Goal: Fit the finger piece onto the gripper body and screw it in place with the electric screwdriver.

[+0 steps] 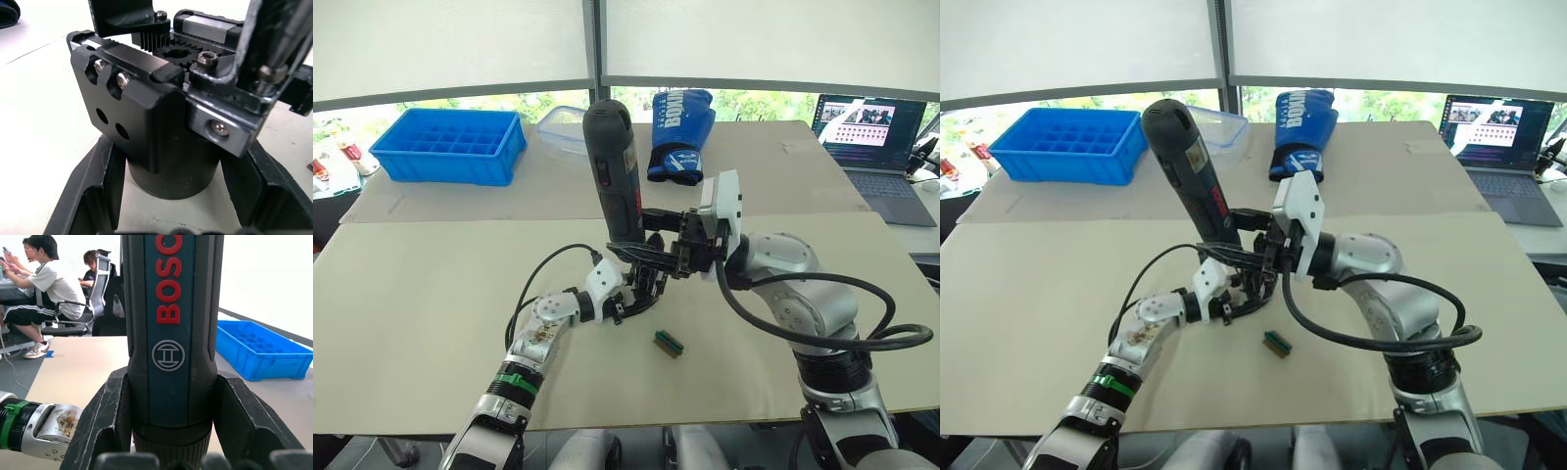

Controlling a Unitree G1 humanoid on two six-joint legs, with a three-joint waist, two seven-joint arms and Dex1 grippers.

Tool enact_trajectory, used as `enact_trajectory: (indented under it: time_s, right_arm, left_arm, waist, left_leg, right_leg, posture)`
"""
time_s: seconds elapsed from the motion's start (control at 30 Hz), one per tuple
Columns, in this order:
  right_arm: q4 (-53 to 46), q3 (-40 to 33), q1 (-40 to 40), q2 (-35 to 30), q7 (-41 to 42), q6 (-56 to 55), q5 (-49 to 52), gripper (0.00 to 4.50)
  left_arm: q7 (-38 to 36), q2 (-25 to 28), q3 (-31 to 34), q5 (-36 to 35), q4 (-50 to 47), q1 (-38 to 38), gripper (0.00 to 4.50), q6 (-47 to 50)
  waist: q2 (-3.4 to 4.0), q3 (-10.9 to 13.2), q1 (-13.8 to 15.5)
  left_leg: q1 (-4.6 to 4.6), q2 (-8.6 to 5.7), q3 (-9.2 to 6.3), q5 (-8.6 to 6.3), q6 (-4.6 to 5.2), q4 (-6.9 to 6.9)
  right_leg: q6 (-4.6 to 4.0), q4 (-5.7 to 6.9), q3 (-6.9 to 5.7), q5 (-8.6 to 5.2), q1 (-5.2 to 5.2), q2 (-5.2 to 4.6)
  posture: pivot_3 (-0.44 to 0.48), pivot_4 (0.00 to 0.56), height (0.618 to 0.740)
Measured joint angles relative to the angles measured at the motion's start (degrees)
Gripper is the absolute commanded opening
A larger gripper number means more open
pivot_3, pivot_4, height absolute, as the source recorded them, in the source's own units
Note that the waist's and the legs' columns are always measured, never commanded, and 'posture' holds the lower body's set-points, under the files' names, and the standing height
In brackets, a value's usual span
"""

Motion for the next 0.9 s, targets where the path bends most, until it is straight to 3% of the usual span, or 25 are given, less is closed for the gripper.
enact_trajectory:
  time_s: [0.9]
  right_arm:
    - [2.7,1.3,-0.9,-1.0,1.5,0.4,-0.3,1.91]
  left_arm:
    - [-1.9,1.1,-0.1,0.1,1.7,-1.3,2.30,-0.4]
  waist:
    - [0.04,0.0,0.0]
  left_leg:
    - [0.31,0.04,0.00,-0.04,-0.07,-0.07]
  right_leg:
    - [0.00,0.01,0.04,0.00,0.21,-0.01]
  posture:
    - [0.000,0.150,0.740]
